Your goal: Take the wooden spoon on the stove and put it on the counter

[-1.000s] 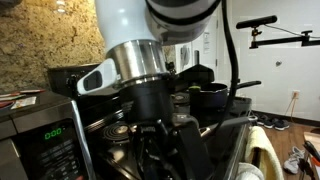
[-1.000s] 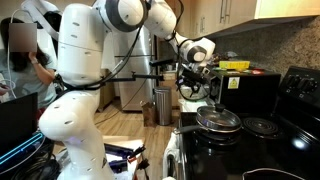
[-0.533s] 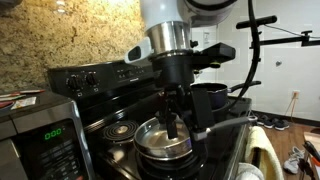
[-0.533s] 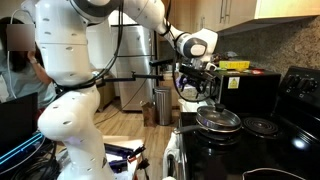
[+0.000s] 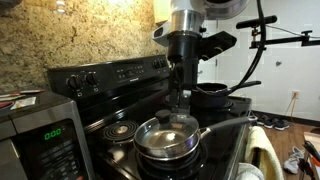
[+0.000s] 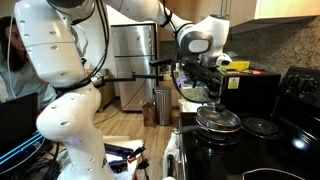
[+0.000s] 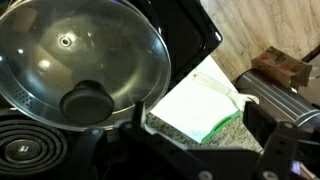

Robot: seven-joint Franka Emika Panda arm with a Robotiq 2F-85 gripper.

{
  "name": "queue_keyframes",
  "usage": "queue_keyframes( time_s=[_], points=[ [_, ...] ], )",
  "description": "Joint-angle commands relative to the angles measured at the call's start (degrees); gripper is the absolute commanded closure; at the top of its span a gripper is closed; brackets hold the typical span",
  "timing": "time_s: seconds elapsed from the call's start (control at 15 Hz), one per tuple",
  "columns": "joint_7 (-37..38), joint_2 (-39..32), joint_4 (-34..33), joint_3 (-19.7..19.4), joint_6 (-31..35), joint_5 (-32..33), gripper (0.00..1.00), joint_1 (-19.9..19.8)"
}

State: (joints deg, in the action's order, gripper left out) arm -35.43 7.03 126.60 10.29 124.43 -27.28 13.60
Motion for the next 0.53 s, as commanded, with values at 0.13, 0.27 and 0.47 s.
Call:
queue_keyframes(
  time_s=[0.13,0.27,0.47],
  points=[
    [-0.2,5.3,0.8,-3.1,-2.9,5.1,0.00,-1.4],
    [3.4,5.2,-0.7,-3.1,-6.6,12.2,0.00,-2.2],
    [7.3,4.3,-3.3,-3.1,-13.0,19.1,0.00,-2.5]
  ],
)
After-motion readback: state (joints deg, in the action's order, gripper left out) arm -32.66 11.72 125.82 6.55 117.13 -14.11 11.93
